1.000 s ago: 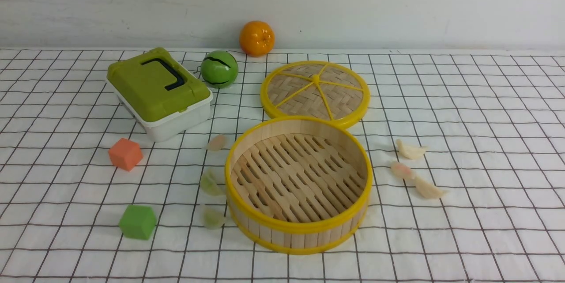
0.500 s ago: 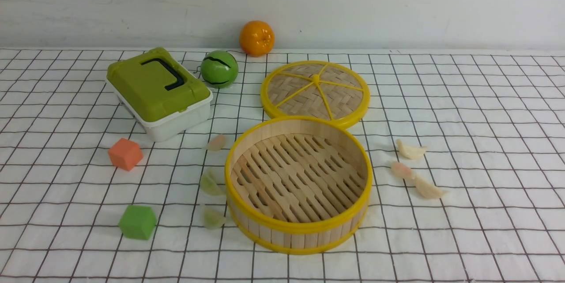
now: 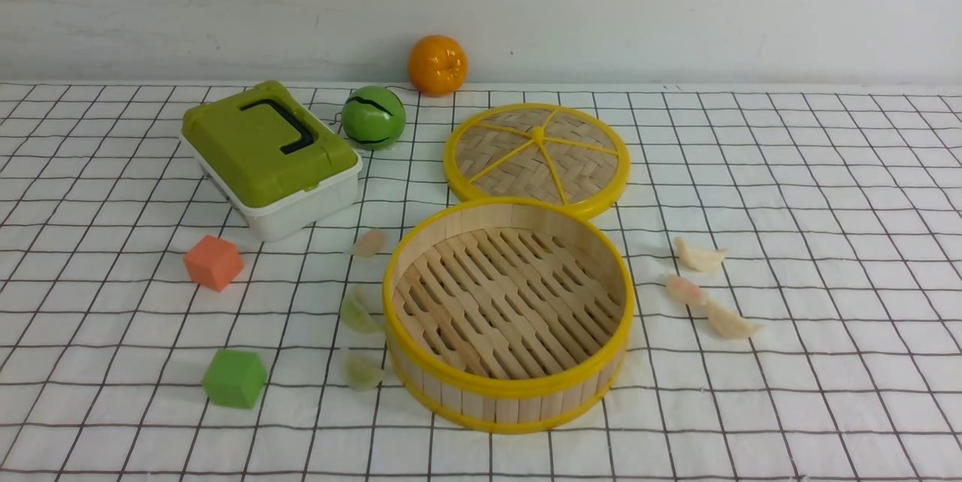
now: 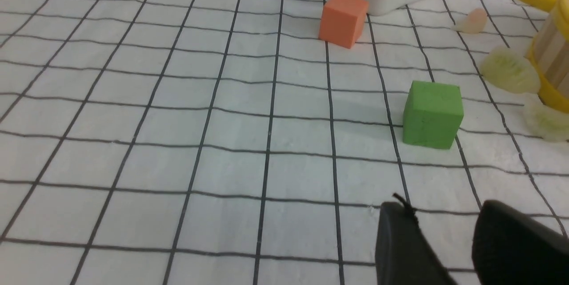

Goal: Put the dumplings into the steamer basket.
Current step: Use the left arm to grab a dumpling

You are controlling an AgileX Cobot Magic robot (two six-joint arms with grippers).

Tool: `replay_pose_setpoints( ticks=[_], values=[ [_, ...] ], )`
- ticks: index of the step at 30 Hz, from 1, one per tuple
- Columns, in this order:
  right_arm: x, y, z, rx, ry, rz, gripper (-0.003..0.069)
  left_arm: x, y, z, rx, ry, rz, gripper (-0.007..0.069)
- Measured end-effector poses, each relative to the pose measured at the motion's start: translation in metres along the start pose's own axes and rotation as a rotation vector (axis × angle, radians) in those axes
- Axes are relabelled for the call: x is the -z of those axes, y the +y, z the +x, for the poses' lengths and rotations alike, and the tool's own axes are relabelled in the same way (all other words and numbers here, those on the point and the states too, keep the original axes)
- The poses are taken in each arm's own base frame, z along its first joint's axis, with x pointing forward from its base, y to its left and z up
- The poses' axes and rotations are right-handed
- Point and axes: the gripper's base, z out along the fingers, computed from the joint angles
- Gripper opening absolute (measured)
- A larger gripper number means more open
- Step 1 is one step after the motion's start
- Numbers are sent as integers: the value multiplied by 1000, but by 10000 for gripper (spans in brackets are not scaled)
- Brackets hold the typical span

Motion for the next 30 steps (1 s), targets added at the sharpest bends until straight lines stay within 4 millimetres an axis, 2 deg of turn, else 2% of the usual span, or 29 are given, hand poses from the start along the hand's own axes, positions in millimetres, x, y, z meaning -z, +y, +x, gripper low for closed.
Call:
replay_pose_setpoints(
  ticks=[2, 7, 8, 10, 13, 16, 24, 30],
  values=[
    [0, 0, 0, 0, 0, 0, -18, 0, 0, -2, 0, -24, 0, 239],
    [0, 0, 0, 0, 0, 0, -16, 3, 0, -22, 0, -250, 0, 239],
    [0, 0, 0, 0, 0, 0, -16, 5, 0, -30, 0, -341, 0, 239],
    [0, 0, 0, 0, 0, 0, -16, 7, 0, -35, 0, -398, 0, 239],
    [0, 0, 0, 0, 0, 0, -13, 15, 0, -50, 0, -582, 0, 239],
    [0, 0, 0, 0, 0, 0, -11, 20, 0, -57, 0, -677, 0, 239],
    [0, 0, 0, 0, 0, 0, -4, 28, 1, -66, 14, -807, -1, 239],
    [0, 0, 0, 0, 0, 0, -1, 28, 1, -66, 88, -809, 24, 239]
  ],
)
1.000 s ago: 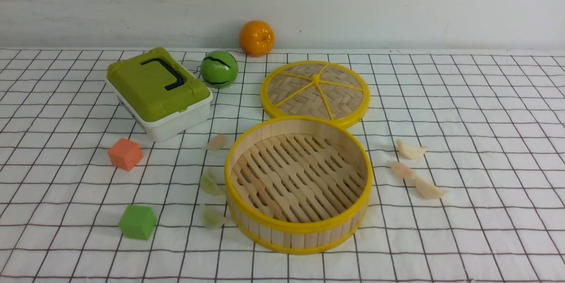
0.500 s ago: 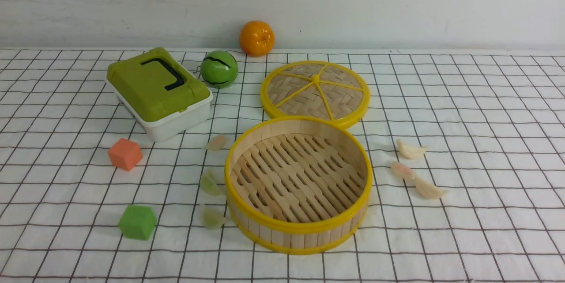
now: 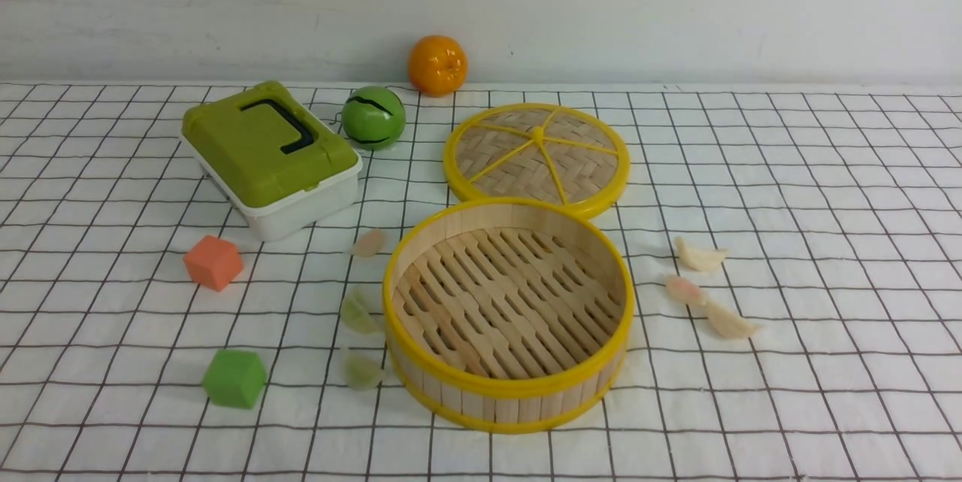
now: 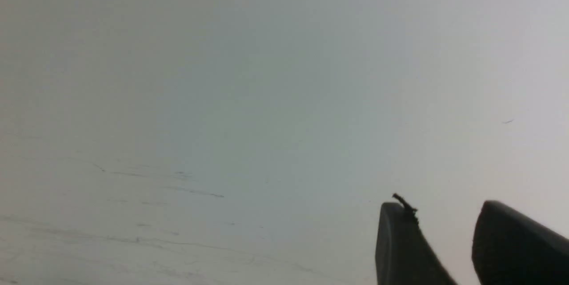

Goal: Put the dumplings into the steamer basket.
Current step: Use the left arm to grab a dumpling

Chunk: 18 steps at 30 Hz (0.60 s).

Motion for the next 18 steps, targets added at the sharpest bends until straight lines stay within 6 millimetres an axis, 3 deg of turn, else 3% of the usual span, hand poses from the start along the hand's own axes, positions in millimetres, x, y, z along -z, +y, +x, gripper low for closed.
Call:
replay_pose_setpoints(
  ticks=[4, 7, 10, 15, 18],
  values=[
    [0, 0, 0, 0, 0, 0, 1, 0, 0, -1, 121, -10, 1, 239],
    [0, -1, 0, 23, -3, 9, 3, 0, 0, -3, 321, -28, 6, 234],
    [0, -2, -3, 50, -36, 21, 3, -3, -2, -7, 424, 10, 7, 174],
    [2, -2, -20, 58, -250, 25, 8, -12, -12, -37, 329, 40, 42, -12],
    [7, -1, -35, 35, -417, 21, 10, -17, -16, -55, 229, 28, 58, -13]
  ],
)
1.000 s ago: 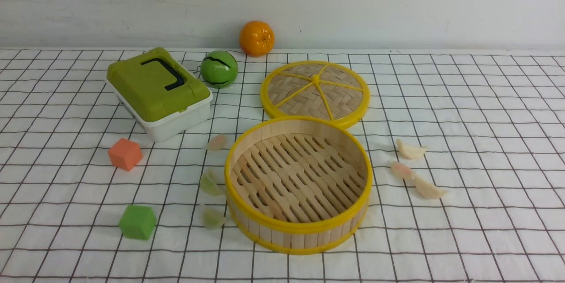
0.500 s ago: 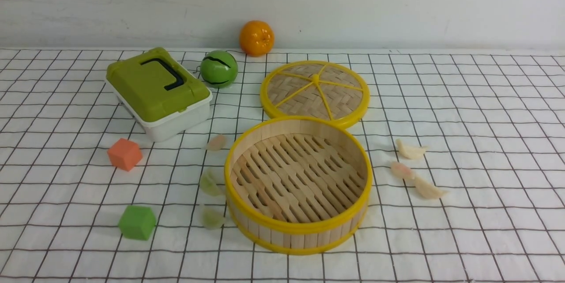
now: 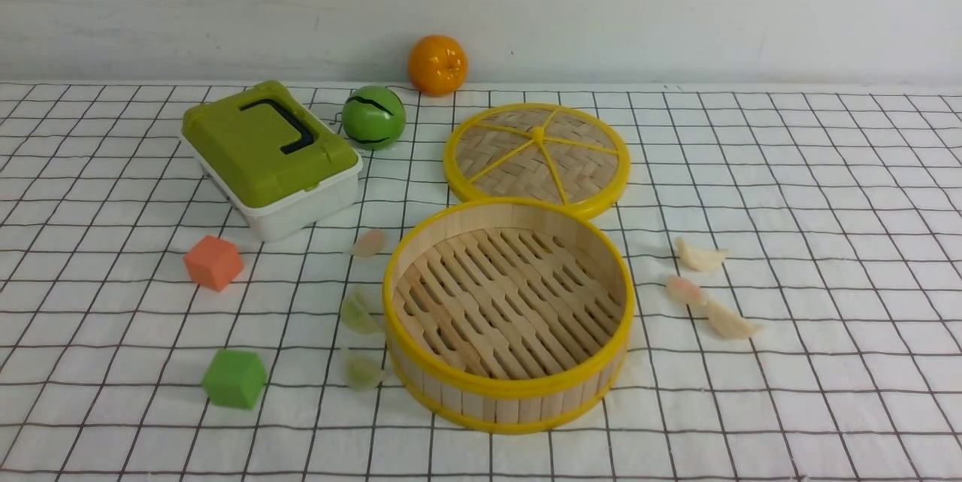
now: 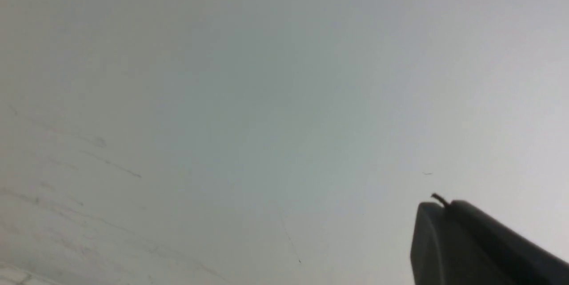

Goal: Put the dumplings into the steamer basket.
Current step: Use the left arm to grab a dumpling

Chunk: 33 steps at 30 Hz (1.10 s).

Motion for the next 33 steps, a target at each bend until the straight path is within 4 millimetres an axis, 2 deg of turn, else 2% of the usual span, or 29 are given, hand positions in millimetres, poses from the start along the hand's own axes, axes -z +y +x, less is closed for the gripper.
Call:
replay_pose_setpoints(
  ticks=[2, 6, 9, 14, 15, 17, 20, 21, 25, 29, 30, 33],
  values=[
    [1, 0, -10, -53, -107, 0, 13, -6, -2, -4, -85, 13, 0, -13],
    [5, -1, -29, -227, -324, -25, 19, -22, 0, 1, -174, 97, -24, -13],
    [7, -1, -35, -303, -391, -44, 20, -32, 2, 4, -162, 143, -44, -13],
    [7, 0, -40, -308, -385, -56, 2, -49, 4, 6, -77, 211, -84, -13],
    [7, 1, -46, -279, -361, -59, -3, -59, 4, 6, -53, 262, -108, -13],
    [7, 2, -53, -250, -341, -59, -3, -65, 4, 5, -42, 295, -124, -13],
    [4, 2, -75, -127, -226, -34, -3, -89, 3, 2, -25, 463, -201, -13],
    [3, 2, -76, -120, -217, -31, -3, -92, 3, 1, -25, 486, -209, -13],
    [-11, -3, -93, -33, 7, 35, -3, -125, -5, 0, -31, 756, -257, -13],
    [-33, -5, -92, -23, 196, 67, -3, -157, -22, 11, -47, 1013, -213, -13],
    [-34, -5, -91, -23, 204, 67, -3, -159, -23, 12, -43, 1026, -211, -13],
    [-58, -5, -79, -69, 384, 79, -3, -184, -41, 41, -45, 1265, -119, -13]
  ],
)
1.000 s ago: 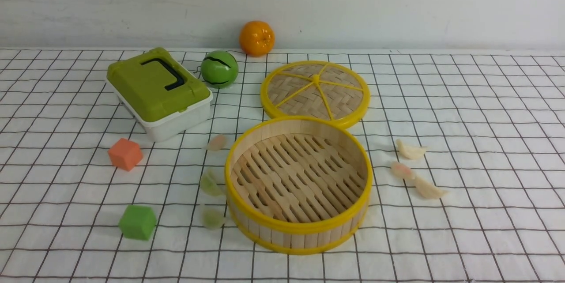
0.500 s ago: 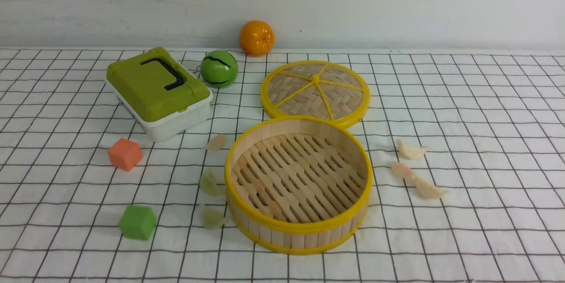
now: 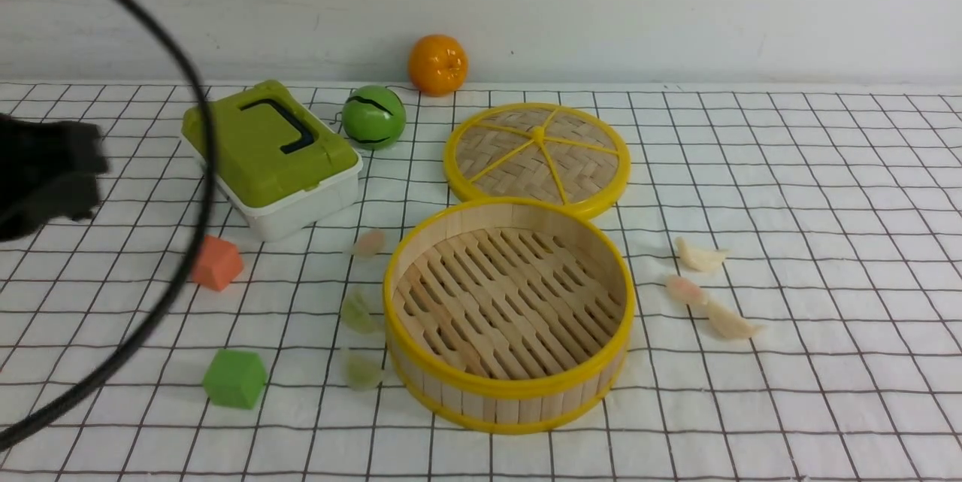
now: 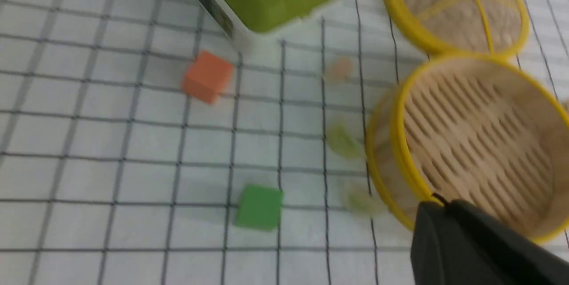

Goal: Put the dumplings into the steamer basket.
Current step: Use the left arm to grab a dumpling

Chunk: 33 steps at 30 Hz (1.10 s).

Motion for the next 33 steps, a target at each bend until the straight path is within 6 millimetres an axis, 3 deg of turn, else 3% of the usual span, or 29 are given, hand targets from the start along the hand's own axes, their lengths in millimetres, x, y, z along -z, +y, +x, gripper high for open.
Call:
replay_pose_setpoints(
  ticks=[1, 2, 3, 6, 9, 10, 19, 27, 33],
  values=[
    [-6, 1, 1, -16, 46, 0, -3, -13, -4, -1, -9, 64, 8, -13],
    [-6, 1, 1, -14, 49, 1, -3, -12, -5, -2, -12, 62, 15, -13],
    [-14, 3, 3, -27, 129, -6, -3, -37, -12, -4, -29, 163, 30, -13],
    [-24, 11, 6, 19, 237, -64, -3, -75, -23, -8, -52, 282, 39, -13],
    [-29, 20, 9, 75, 308, -126, -3, -96, -29, -12, -65, 326, 37, -13],
    [-33, 27, 14, 128, 372, -179, -3, -112, -35, -17, -74, 346, 39, -13],
    [-63, 61, 42, 260, 690, -335, -3, -162, -50, -48, -115, 351, 24, -13],
    [-87, 82, 38, 235, 813, -393, -1, -202, -52, -63, -124, 372, -24, -11],
    [-90, 85, 35, 219, 802, -398, 0, -226, -51, -62, -107, 379, -35, 36]
  ],
)
